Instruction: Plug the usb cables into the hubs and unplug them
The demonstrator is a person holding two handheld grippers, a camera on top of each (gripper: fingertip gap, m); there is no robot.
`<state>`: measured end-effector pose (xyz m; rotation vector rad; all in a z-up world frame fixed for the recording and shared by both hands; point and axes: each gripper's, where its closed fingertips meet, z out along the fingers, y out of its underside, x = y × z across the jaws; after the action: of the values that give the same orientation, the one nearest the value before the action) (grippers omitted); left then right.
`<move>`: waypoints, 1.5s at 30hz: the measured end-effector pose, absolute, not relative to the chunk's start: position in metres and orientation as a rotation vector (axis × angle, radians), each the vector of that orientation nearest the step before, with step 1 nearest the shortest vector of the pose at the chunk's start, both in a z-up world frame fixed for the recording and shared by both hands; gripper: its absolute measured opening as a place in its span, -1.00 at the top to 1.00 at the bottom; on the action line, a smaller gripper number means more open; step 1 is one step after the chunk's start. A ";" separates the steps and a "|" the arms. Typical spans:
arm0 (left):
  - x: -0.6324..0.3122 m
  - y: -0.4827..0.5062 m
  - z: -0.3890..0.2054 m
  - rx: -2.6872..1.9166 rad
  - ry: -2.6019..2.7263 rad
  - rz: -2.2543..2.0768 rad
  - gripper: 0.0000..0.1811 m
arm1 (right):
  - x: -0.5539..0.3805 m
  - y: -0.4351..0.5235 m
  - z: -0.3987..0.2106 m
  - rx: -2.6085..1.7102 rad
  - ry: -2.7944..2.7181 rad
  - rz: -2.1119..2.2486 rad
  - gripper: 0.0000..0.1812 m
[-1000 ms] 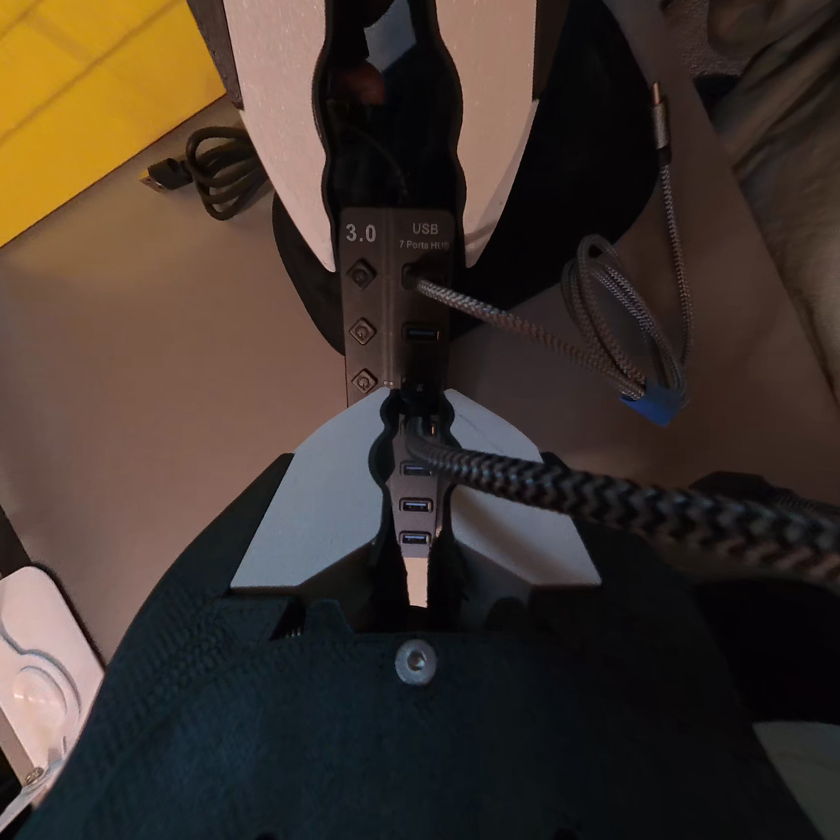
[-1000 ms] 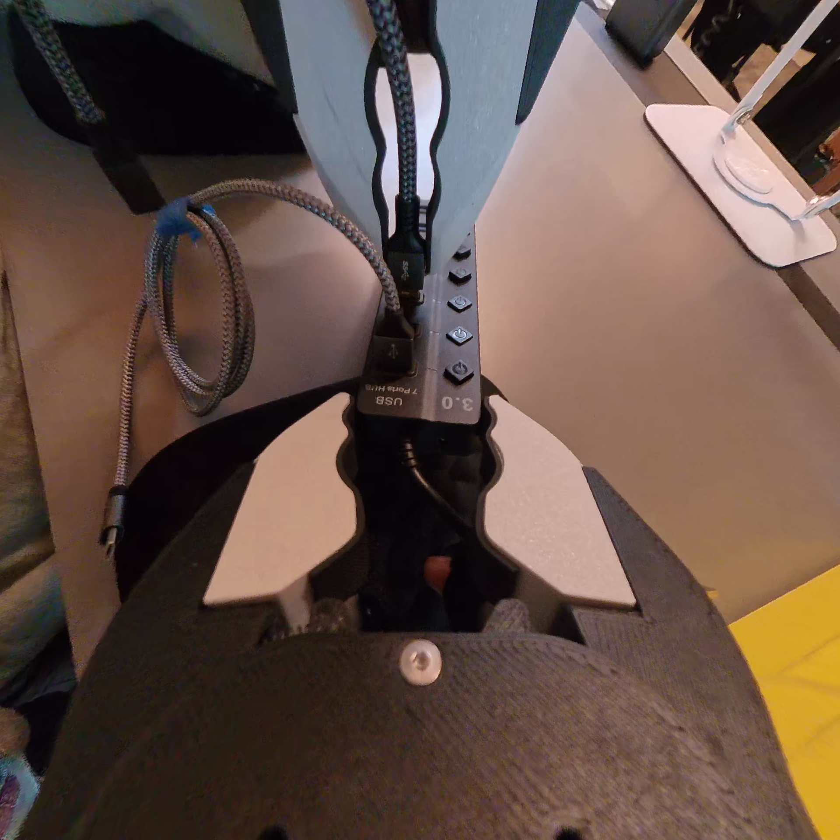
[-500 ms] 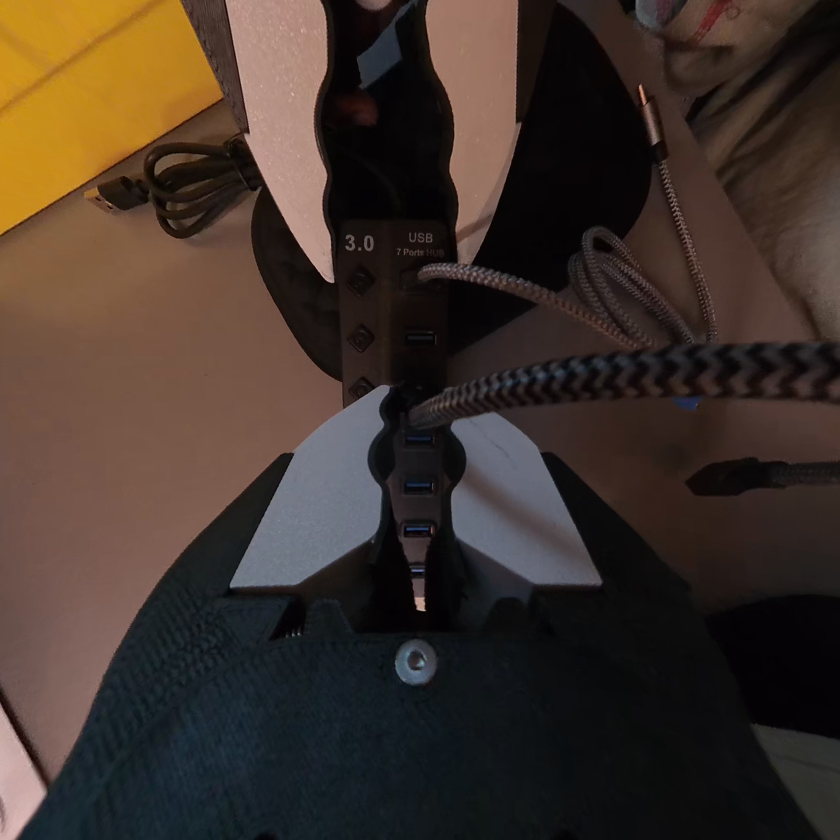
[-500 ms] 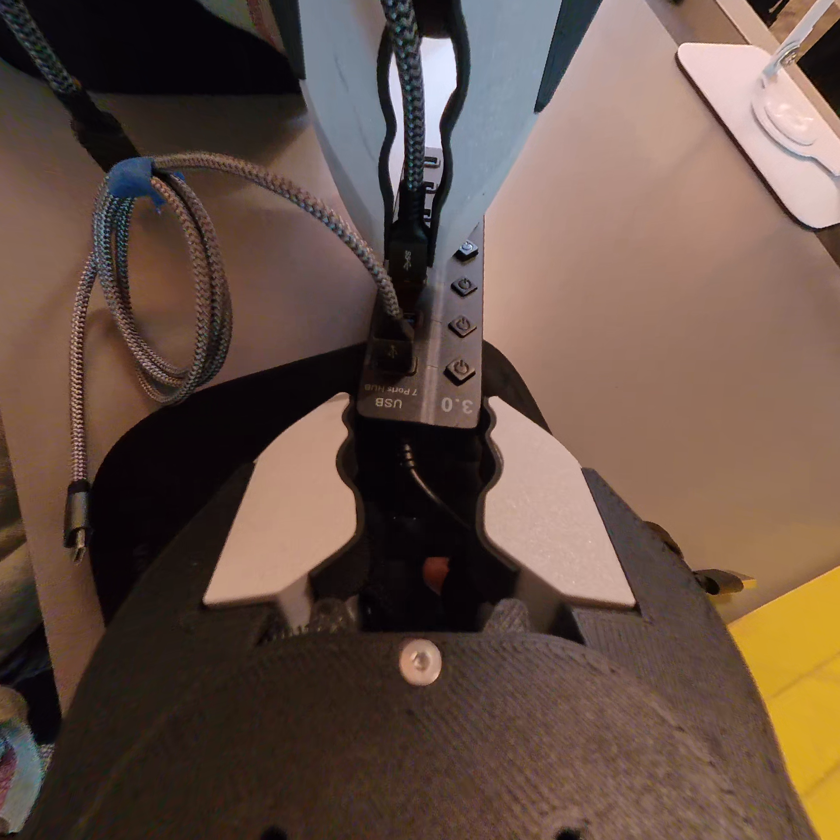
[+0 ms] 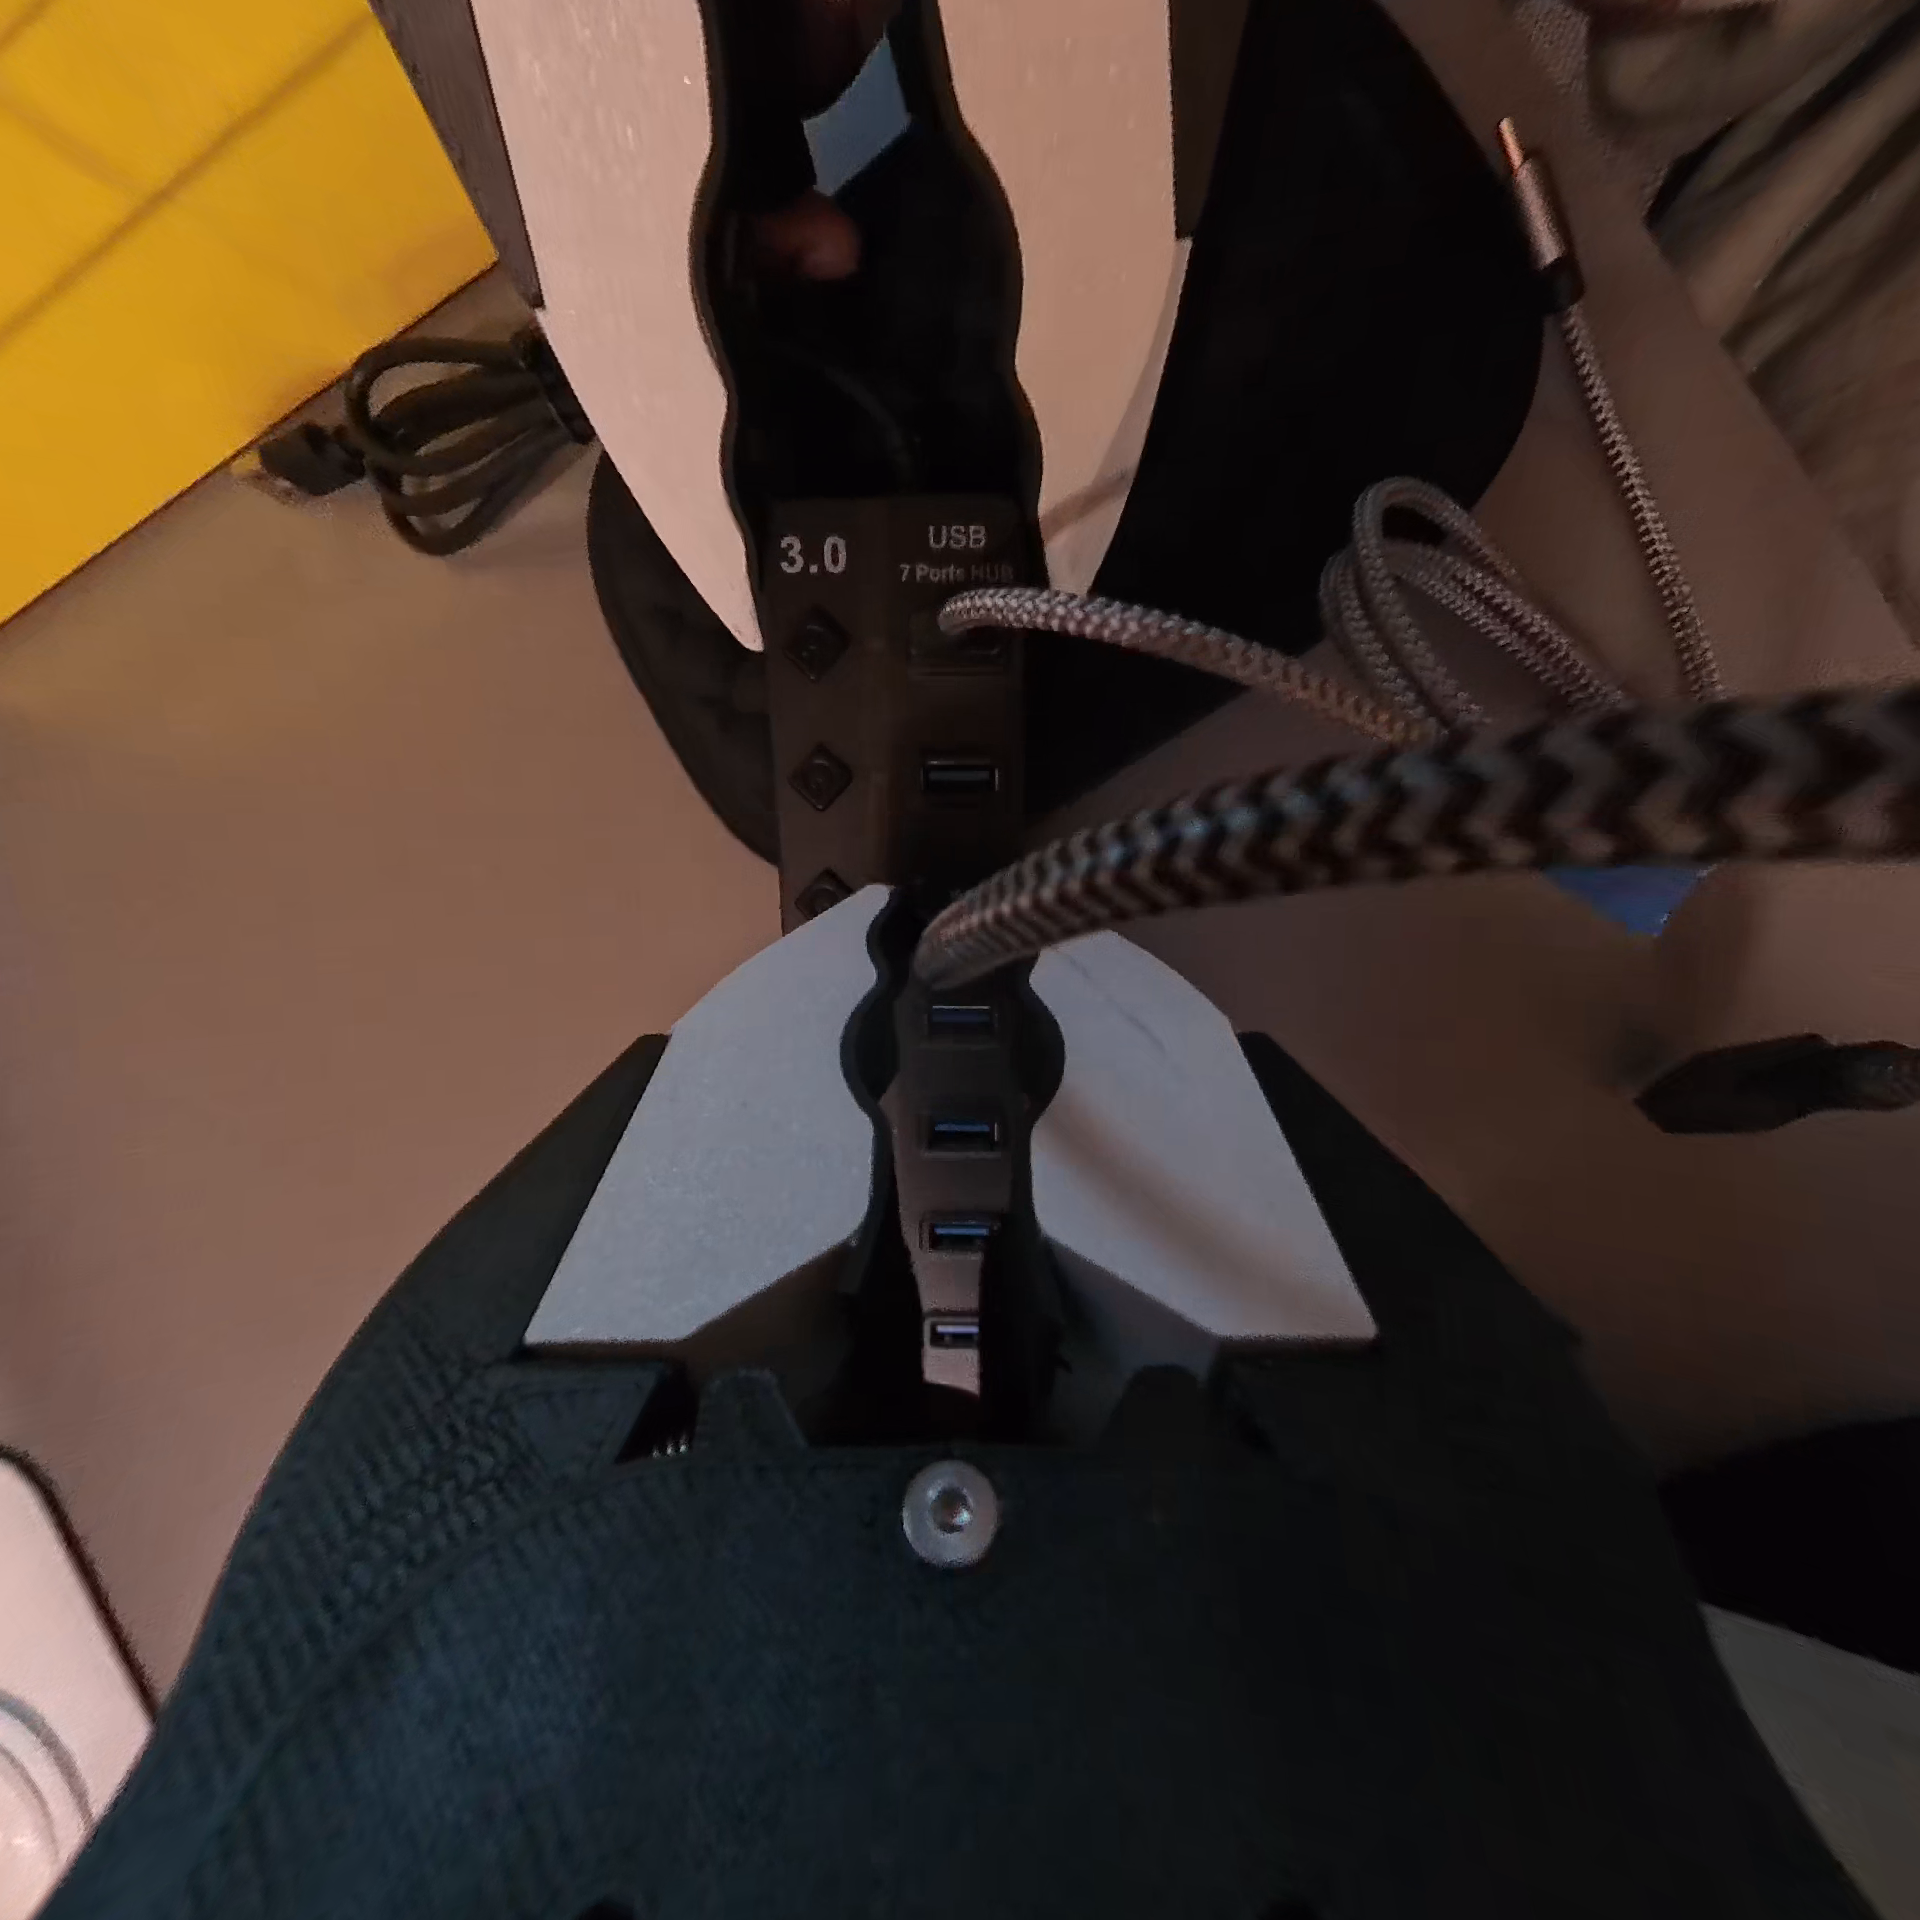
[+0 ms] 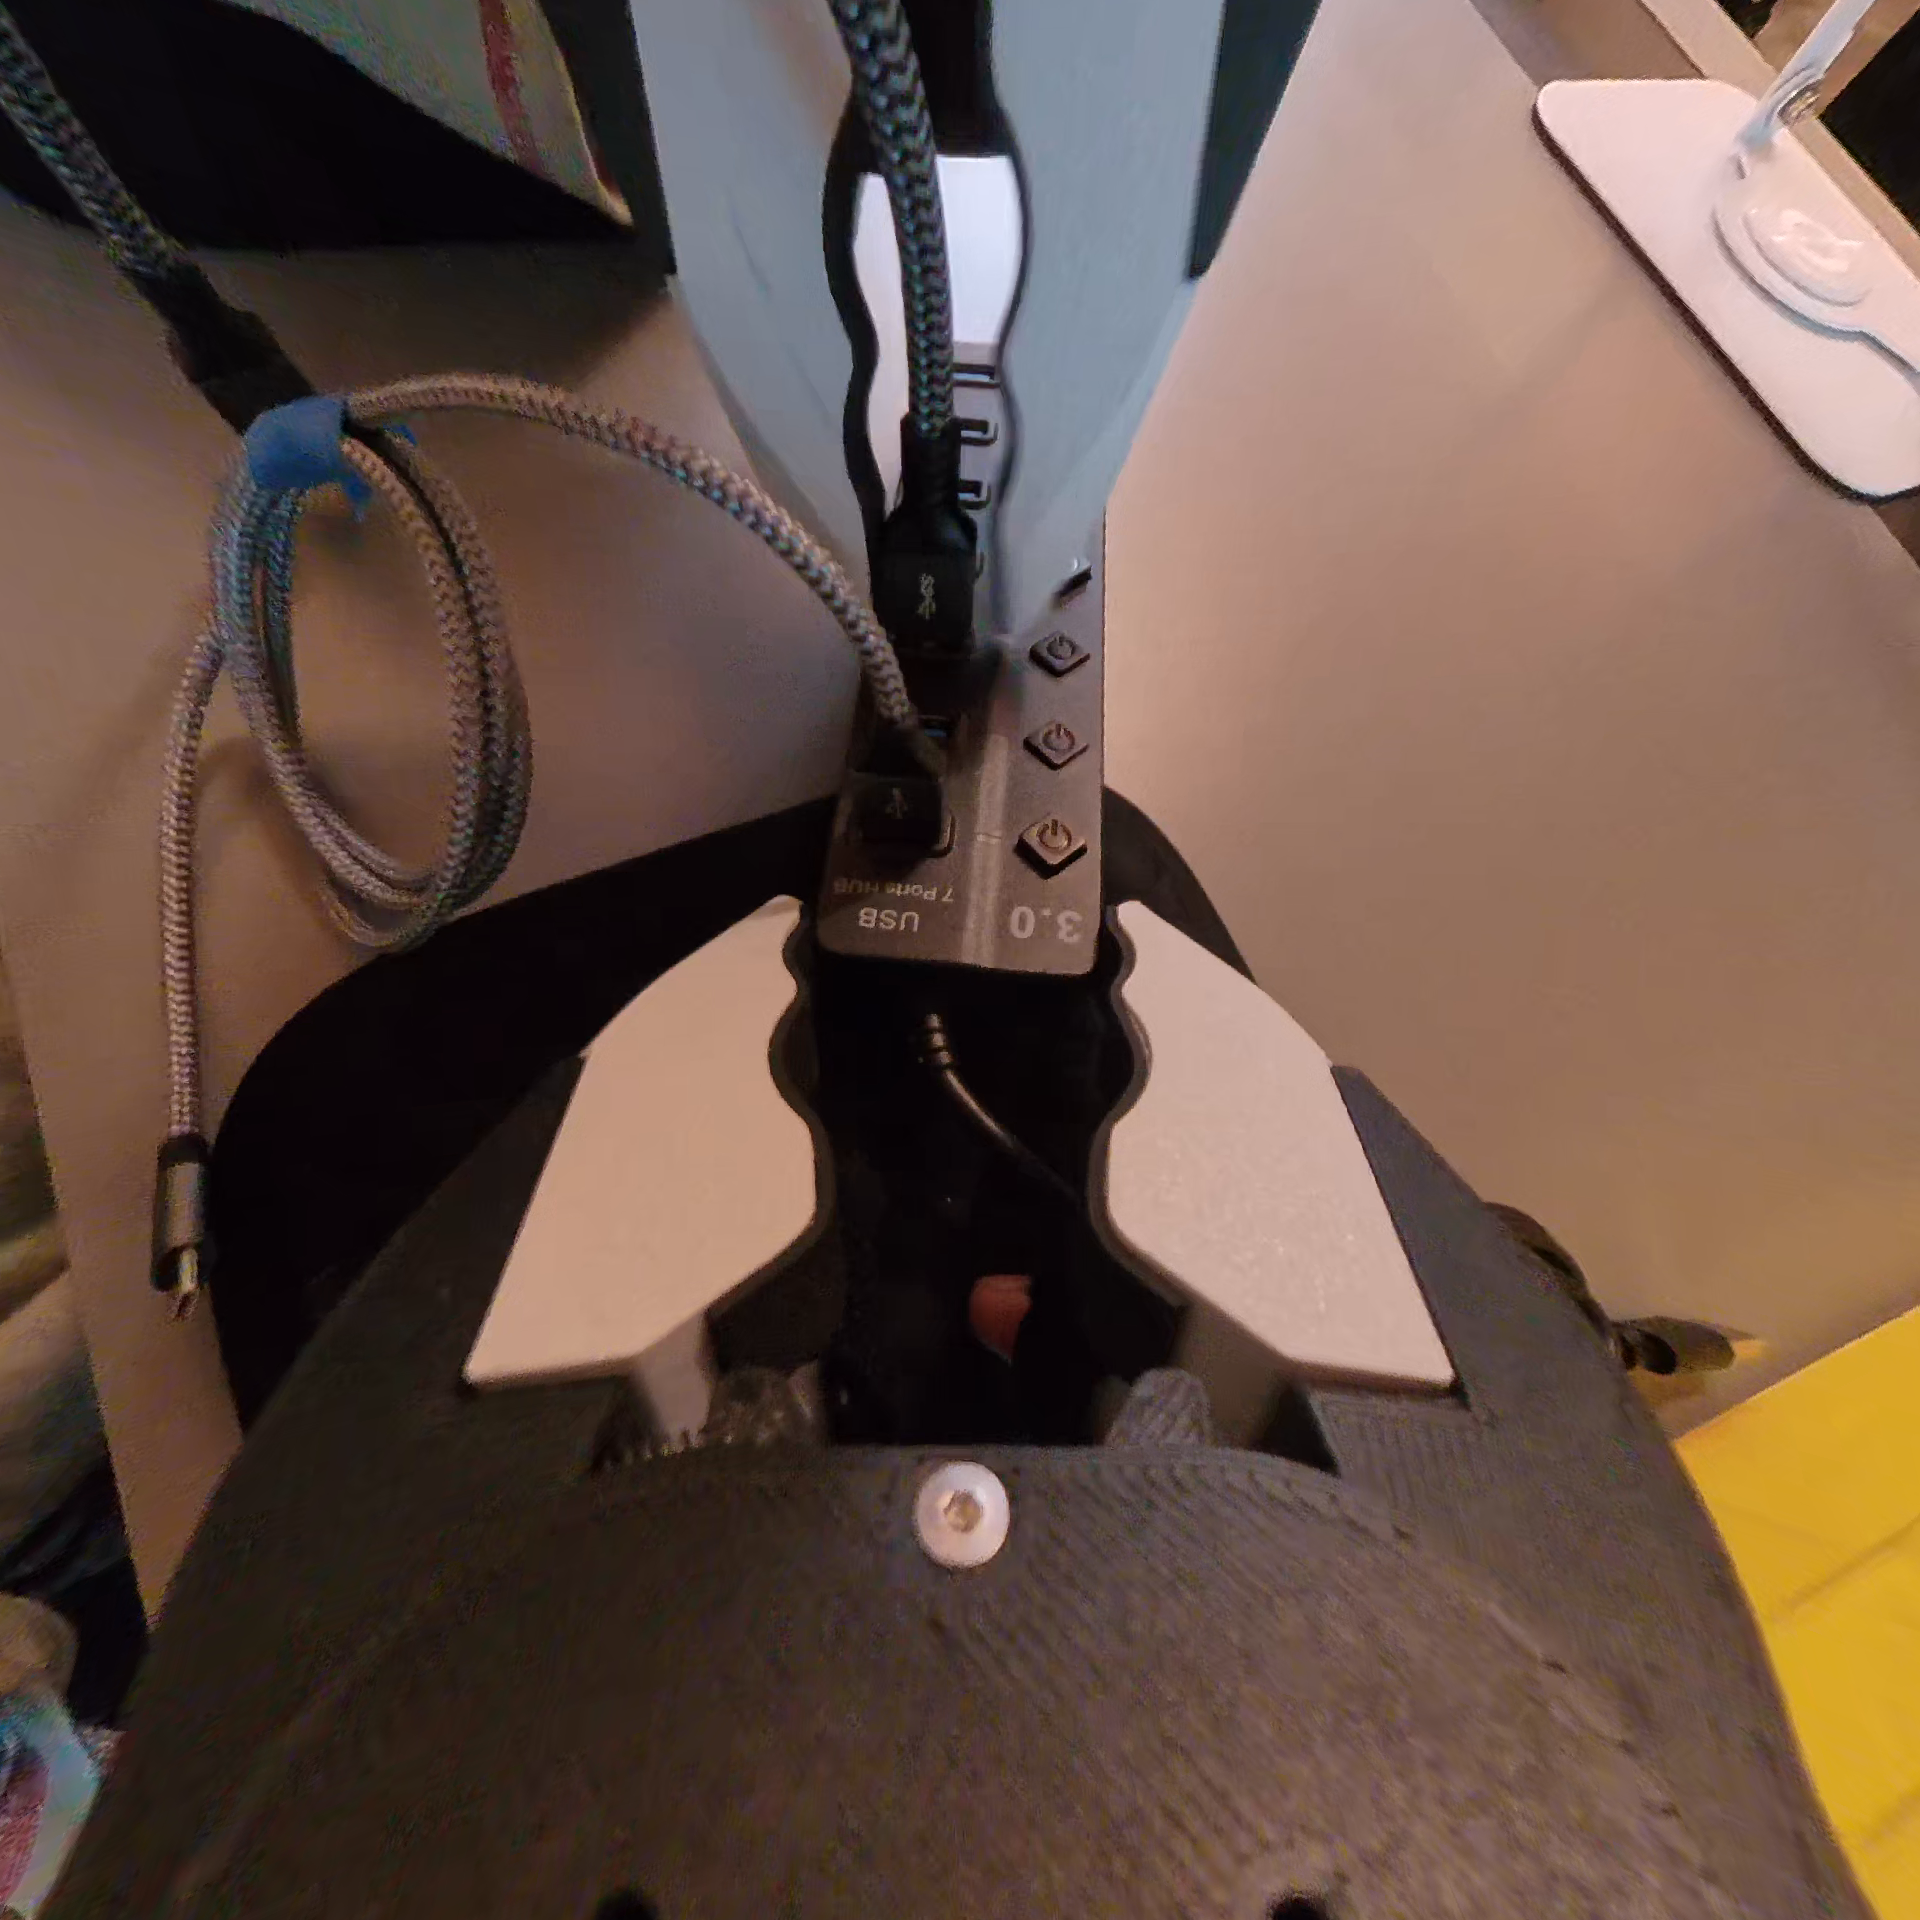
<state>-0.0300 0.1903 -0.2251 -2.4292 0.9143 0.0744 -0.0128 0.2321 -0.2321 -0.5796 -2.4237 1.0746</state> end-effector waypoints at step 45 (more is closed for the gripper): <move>-0.047 0.165 -0.079 -1.181 1.095 2.142 0.40 | -0.019 0.173 -0.105 -0.323 -2.064 0.767 0.39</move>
<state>-0.0469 0.1651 -0.0786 -1.1813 1.0953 2.1422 -0.0194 0.1732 -0.1049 -0.3229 -2.0643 0.7674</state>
